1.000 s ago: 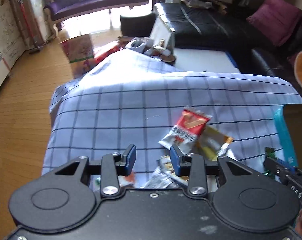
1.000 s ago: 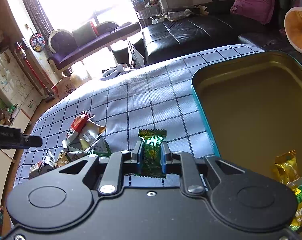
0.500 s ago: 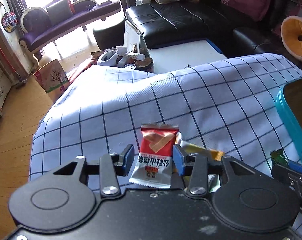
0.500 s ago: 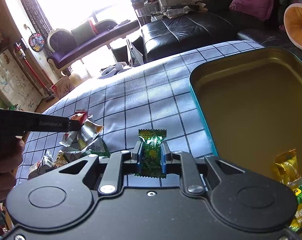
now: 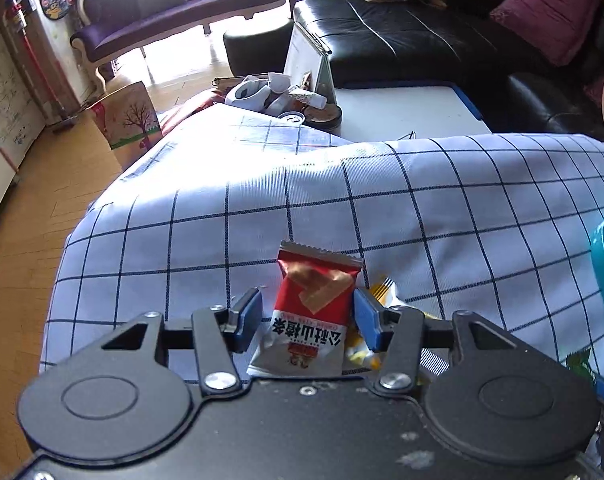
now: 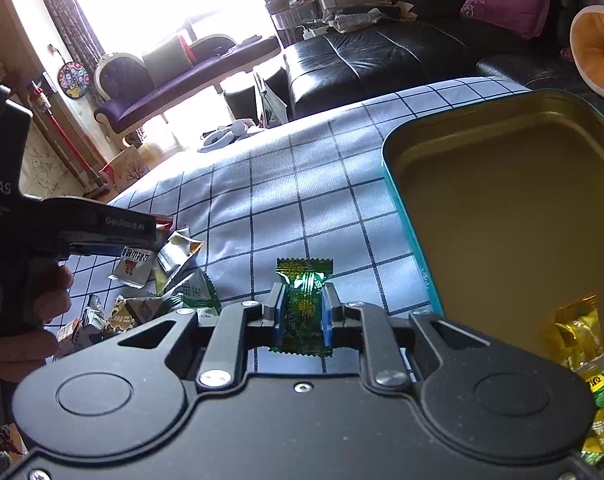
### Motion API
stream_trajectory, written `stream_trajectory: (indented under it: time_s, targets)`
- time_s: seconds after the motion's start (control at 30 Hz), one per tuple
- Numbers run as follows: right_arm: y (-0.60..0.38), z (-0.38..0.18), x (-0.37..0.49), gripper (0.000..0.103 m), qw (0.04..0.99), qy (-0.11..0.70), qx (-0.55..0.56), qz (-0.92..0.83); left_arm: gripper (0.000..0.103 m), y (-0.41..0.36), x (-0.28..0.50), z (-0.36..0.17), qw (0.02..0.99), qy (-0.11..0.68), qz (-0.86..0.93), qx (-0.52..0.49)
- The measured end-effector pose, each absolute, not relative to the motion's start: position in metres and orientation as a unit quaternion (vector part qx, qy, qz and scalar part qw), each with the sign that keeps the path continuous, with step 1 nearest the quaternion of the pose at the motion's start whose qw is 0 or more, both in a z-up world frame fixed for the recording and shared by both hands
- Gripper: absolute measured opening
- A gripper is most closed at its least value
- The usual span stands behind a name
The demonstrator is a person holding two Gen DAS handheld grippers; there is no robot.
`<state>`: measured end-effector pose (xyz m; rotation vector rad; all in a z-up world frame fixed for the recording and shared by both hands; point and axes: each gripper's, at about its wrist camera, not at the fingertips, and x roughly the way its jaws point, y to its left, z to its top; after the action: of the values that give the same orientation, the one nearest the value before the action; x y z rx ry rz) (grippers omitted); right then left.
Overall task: Organize snacks
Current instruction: 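Carry the red packet with left tool while right carries green candy to tray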
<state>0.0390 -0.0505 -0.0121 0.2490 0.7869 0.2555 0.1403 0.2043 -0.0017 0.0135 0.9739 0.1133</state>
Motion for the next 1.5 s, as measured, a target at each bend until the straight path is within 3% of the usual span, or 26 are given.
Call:
stream_trajectory:
  time_s: [0.13, 0.33, 0.57, 1.03, 1.5]
  targets:
    - [-0.053, -0.012, 0.04, 0.026, 0.908, 0.38, 0.126, 0.123, 0.035, 0.208, 0.14, 0.001, 0.879, 0.472, 0.063, -0.033]
    - [-0.053, -0.014, 0.041, 0.026, 0.91, 0.379, 0.126, 0.113, 0.033, 0.223, 0.126, 0.01, 0.866, 0.473, 0.084, -0.138]
    - [-0.052, -0.012, 0.038, 0.026, 0.912, 0.373, 0.124, 0.113, 0.033, 0.211, 0.07, 0.044, 0.876, 0.428, 0.123, -0.185]
    - [-0.084, 0.016, 0.035, 0.026, 0.92, 0.338, 0.164, 0.108, 0.033, 0.14, 0.021, 0.085, 0.909, 0.389, 0.043, -0.145]
    - [-0.204, 0.055, 0.03, 0.026, 0.926, 0.27, 0.263, 0.016, 0.033, 0.067, 0.02, 0.074, 0.894, 0.427, -0.079, -0.115]
